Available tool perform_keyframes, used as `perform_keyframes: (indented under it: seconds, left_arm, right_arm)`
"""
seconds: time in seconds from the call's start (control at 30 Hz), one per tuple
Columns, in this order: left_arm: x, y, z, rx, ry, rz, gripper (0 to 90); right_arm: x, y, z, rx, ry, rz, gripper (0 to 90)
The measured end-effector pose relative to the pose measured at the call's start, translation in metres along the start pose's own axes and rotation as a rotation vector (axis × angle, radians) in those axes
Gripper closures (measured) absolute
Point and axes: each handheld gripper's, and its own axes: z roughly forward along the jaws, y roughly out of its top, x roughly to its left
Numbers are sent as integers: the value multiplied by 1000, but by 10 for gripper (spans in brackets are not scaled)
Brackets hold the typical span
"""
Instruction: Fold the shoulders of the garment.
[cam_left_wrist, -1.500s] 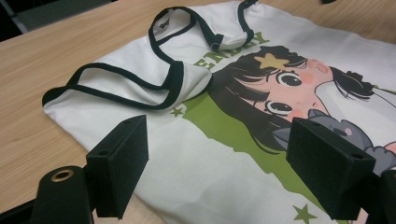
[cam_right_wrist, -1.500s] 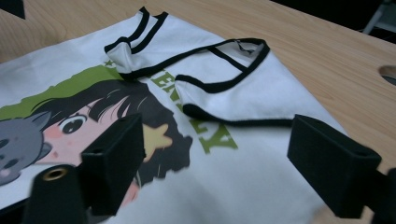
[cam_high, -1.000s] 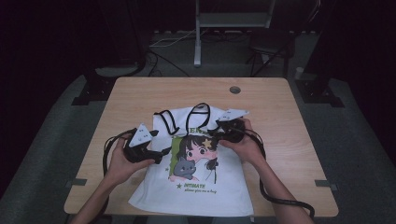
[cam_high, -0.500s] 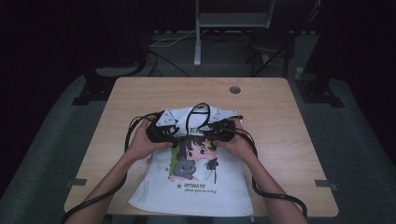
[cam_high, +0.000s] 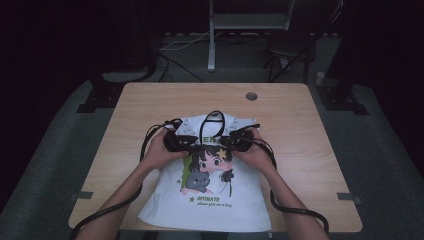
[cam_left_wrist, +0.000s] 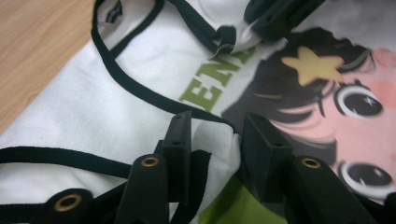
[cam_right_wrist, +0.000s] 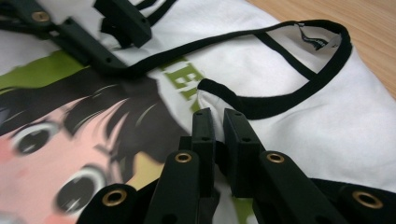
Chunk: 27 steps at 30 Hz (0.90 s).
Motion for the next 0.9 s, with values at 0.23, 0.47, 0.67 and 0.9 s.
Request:
perform_keyframes:
  seconds: [0.23, 0.47, 0.67, 0.9]
  left_arm:
    - [-3, -7, -11, 14, -10, 22, 639]
    - [-7, -10, -13, 10, -20, 7, 592]
    - [-8, -10, -19, -27, -14, -22, 487]
    - [-2, -23, -50, -138, 62, -165, 299]
  right_arm:
    - [3, -8, -25, 21, 21, -47, 827]
    - [3, -14, -33, 61, 26, -90, 797]
    - [5, -18, -28, 86, 43, -93, 615]
    - [-5, -30, -56, -42, -3, 46, 312]
